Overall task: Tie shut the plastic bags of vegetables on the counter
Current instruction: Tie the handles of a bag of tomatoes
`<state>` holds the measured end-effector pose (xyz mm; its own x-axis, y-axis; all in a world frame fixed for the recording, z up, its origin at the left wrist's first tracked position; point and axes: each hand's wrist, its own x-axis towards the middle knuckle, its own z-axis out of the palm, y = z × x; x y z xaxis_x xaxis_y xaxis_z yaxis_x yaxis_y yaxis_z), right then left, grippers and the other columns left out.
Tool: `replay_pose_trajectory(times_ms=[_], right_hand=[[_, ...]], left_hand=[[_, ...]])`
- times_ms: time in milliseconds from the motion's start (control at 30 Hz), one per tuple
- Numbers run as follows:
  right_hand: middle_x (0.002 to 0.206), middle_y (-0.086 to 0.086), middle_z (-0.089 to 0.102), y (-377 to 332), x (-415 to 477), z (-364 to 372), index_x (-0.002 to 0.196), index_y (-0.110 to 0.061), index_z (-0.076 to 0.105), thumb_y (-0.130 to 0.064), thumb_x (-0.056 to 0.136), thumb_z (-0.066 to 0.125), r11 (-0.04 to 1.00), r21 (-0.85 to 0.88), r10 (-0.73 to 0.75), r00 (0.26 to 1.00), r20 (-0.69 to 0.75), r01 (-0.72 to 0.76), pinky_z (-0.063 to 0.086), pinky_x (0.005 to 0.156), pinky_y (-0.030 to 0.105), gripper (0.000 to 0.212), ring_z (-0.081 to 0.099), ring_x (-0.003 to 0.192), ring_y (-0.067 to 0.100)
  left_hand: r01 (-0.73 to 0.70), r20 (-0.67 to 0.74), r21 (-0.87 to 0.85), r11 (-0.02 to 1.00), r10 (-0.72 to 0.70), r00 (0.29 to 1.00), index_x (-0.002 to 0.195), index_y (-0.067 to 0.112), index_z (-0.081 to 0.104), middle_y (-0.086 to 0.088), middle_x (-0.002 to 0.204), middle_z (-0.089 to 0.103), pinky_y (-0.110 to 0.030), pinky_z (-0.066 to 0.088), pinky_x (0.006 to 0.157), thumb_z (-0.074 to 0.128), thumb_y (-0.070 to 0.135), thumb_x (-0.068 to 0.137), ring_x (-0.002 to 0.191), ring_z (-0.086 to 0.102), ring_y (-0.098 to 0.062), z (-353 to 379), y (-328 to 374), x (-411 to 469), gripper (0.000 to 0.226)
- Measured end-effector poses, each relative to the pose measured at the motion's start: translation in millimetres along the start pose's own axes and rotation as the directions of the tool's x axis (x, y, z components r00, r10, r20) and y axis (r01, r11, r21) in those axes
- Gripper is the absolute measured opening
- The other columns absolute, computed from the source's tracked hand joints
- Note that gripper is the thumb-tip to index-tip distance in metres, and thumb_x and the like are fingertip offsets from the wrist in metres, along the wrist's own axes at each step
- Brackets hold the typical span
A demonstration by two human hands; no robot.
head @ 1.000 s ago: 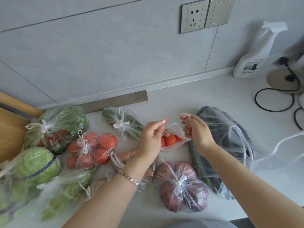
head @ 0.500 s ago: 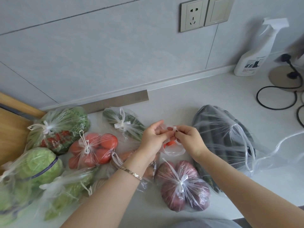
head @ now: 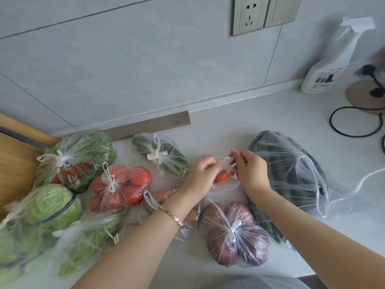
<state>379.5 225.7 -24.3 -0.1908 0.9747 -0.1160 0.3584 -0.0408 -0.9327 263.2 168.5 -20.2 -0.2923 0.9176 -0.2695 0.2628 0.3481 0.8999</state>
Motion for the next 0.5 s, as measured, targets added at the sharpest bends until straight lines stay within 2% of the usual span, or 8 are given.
replay_pose_trajectory(times_ms=[67, 133, 200, 300, 400, 500], right_hand=[[0.056, 0.001, 0.056, -0.2, 9.7, 4.0, 0.071, -0.007, 0.062, -0.018, 0.093, 0.050, 0.997, -0.066, 0.030, 0.999, 0.020, -0.029, 0.041, 0.049, 0.014, 0.027, 0.048, 0.042, 0.008], [0.055, 0.002, 0.056, 0.4, 19.6, 8.5, 0.069, -0.004, 0.062, -0.020, 0.091, 0.054, 0.981, -0.185, 0.072, 0.993, 0.097, -0.053, 0.044, 0.057, 0.023, 0.029, 0.048, 0.048, 0.010], [0.066, 0.006, 0.063, -0.4, 26.5, 13.4, 0.083, -0.004, 0.069, -0.021, 0.087, 0.059, 0.971, -0.232, 0.096, 0.981, 0.169, -0.055, 0.045, 0.064, 0.028, 0.020, 0.052, 0.057, 0.013], [0.081, 0.003, 0.064, -5.0, 27.2, 18.2, 0.101, -0.011, 0.066, -0.016, 0.087, 0.056, 0.967, -0.253, 0.016, 0.976, 0.217, 0.040, 0.040, 0.069, 0.020, 0.018, 0.055, 0.072, 0.014], [0.090, 0.002, 0.062, -5.2, 27.0, 16.7, 0.095, -0.006, 0.069, -0.007, 0.085, 0.050, 0.937, -0.310, -0.041, 0.931, 0.362, 0.162, 0.036, 0.061, 0.010, 0.021, 0.054, 0.079, 0.015], [0.089, 0.006, 0.069, 1.2, 30.9, 10.4, 0.095, -0.006, 0.068, 0.003, 0.080, 0.052, 0.964, -0.223, -0.046, 0.915, 0.401, 0.147, 0.040, 0.066, 0.010, 0.024, 0.061, 0.080, 0.019]], left_hand=[[-0.104, 0.024, 0.160, 0.982, 0.101, 0.995, 0.060, 0.014, 0.035, -0.004, 0.059, 0.038, -0.030, 0.035, 0.060, 0.059, 0.022, 0.083, 0.057, 0.038, -0.017, 0.8, -6.6, 1.6, 0.034], [-0.178, -0.027, 0.232, 0.956, 0.189, 0.982, 0.060, 0.022, 0.031, 0.003, 0.057, 0.036, -0.027, 0.033, 0.055, 0.060, 0.018, 0.085, 0.054, 0.034, -0.014, 0.3, -9.9, 7.0, 0.039], [-0.148, -0.134, 0.135, 0.980, 0.166, 0.977, 0.060, 0.023, 0.029, 0.006, 0.056, 0.037, -0.020, 0.033, 0.053, 0.061, 0.017, 0.085, 0.054, 0.035, -0.011, -1.4, -9.5, 14.8, 0.041], [-0.103, -0.221, 0.013, 0.995, 0.103, 0.970, 0.060, 0.020, 0.030, 0.003, 0.057, 0.043, -0.017, 0.036, 0.054, 0.061, 0.014, 0.086, 0.056, 0.042, -0.012, -3.4, -11.1, 27.1, 0.040], [-0.091, -0.250, 0.007, 0.996, 0.090, 0.964, 0.060, 0.019, 0.030, 0.001, 0.059, 0.045, -0.014, 0.034, 0.053, 0.062, 0.009, 0.084, 0.056, 0.040, -0.010, -5.7, -13.1, 37.1, 0.040], [-0.029, -0.225, 0.010, 1.000, 0.031, 0.974, 0.060, 0.019, 0.032, 0.003, 0.062, 0.050, -0.012, 0.035, 0.055, 0.063, 0.012, 0.083, 0.058, 0.044, -0.010, -9.0, -13.0, 46.8, 0.039]])
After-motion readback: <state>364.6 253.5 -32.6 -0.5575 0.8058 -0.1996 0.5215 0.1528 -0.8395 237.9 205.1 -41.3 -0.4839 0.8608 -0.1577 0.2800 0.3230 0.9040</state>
